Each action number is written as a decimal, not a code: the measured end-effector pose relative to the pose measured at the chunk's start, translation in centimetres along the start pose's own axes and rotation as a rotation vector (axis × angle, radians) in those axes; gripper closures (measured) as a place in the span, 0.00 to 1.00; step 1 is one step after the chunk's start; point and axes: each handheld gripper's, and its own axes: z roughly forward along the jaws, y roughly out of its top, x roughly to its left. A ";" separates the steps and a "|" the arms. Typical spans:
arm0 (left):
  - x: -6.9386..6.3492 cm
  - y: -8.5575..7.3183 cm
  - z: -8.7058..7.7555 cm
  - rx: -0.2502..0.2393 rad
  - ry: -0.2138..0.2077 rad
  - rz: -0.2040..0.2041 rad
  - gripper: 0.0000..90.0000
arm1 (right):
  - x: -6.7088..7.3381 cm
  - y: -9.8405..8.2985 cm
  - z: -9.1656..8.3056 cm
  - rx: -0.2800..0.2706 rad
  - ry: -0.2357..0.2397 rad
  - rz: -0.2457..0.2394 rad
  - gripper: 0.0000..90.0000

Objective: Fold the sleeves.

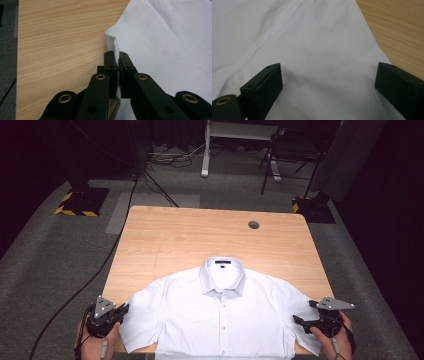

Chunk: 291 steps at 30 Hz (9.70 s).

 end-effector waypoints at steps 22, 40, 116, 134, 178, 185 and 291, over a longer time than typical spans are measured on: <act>-3.7 3.9 -2.3 -0.093 -0.129 0.051 0.97 | 0.0 0.0 0.0 0.000 0.000 0.001 0.09; -7.5 6.8 -2.5 -0.136 -0.191 0.151 0.97 | 0.0 0.0 0.0 0.000 -0.002 0.001 0.09; -16.5 10.2 4.1 -0.061 -0.359 0.329 0.95 | 0.0 0.0 0.0 -0.001 -0.005 0.003 0.09; -16.8 10.0 4.5 -0.146 -0.468 0.254 0.56 | 0.0 0.0 0.0 -0.001 -0.005 0.003 0.08; -5.3 6.4 2.8 -0.097 -0.030 0.116 0.20 | 0.0 0.0 0.0 -0.001 -0.005 0.003 0.09; -3.1 4.9 3.0 -0.056 0.028 0.089 0.20 | 0.0 0.0 0.0 0.000 -0.005 0.003 0.09; -0.1 2.5 4.5 0.097 0.023 0.051 0.09 | -5.2 -2.9 -4.0 -0.009 -0.131 0.132 0.47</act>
